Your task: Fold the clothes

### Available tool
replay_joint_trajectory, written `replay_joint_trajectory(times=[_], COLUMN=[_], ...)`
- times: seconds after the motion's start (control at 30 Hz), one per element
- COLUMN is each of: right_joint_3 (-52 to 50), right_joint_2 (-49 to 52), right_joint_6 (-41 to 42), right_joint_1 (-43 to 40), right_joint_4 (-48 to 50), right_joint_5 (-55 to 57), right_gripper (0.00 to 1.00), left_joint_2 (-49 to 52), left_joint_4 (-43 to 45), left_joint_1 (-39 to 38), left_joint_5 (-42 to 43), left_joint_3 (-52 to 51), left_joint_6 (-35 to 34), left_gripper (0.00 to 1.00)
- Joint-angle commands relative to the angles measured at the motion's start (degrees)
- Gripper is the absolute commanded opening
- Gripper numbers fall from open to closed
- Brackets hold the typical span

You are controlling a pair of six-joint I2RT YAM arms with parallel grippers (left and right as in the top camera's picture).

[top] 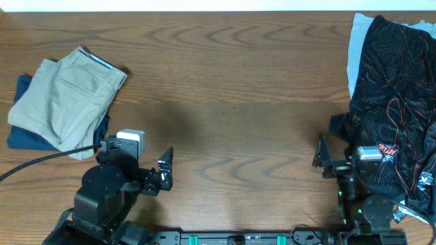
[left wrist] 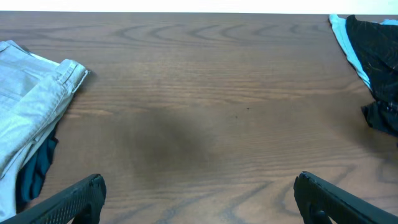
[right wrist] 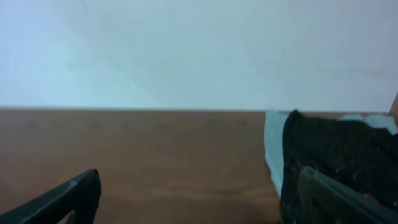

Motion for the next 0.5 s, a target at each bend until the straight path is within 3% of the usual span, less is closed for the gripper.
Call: replay_joint_trajectory(times=[0.0,0.47], right_joint_3=[-3.2,-3.2], right_joint_2=[-0.3,-0.4], right_joint_6=[-3.4,-3.0], right_joint_1=[-1.0,-1.0], right_joint_4=[-1.9,-1.3], right_joint_5=[-2.4,-2.3], right_gripper=[0.99,0.99], left_joint_2=[0.0,0.0], left_joint_4=[0.2,0.2], left_joint_1=[-0.2,-0.2], left_joint_5=[-0.6,-0.6], left_joint_3=[-0.2,-0.2], left_joint_6=[-0.5,-0.6], left_gripper=[0.98,0.98])
